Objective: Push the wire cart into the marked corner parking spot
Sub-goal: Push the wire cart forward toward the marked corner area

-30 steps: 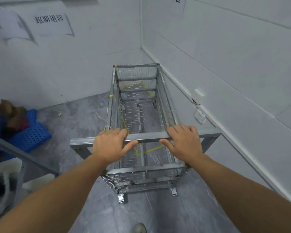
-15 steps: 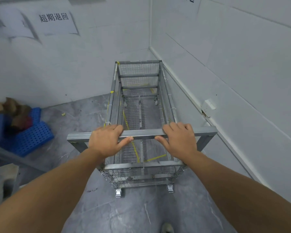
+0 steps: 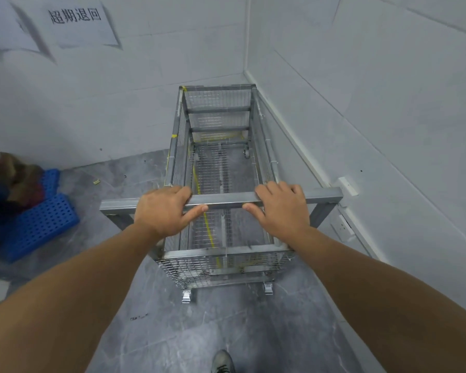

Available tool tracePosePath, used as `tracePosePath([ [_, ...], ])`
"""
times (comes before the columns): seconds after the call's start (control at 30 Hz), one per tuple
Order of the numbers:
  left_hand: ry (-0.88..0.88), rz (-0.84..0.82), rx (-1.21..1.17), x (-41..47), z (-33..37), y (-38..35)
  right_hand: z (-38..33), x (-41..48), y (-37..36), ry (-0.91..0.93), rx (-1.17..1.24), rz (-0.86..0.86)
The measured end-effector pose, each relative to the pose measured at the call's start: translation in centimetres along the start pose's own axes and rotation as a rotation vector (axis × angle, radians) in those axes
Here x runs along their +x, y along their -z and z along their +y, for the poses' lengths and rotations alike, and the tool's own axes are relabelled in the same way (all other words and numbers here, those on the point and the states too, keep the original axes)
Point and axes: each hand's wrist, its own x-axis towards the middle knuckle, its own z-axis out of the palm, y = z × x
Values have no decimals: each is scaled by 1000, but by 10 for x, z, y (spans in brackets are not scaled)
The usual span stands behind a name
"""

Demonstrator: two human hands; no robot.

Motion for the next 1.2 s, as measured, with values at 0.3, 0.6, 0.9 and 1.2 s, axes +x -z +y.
tracePosePath([
  [0.3, 22, -48, -6, 65, -34, -16, 15, 75, -22, 19, -1, 14],
  [0.6, -22, 18, 21, 109, -57, -32, 32, 123, -46, 52, -34, 75],
  [0.9, 5, 41, 3, 110, -56, -38, 36, 123, -44, 79, -10, 107],
  [1.2, -5, 25, 20, 111, -54, -35, 36, 122, -44, 59, 6, 96],
])
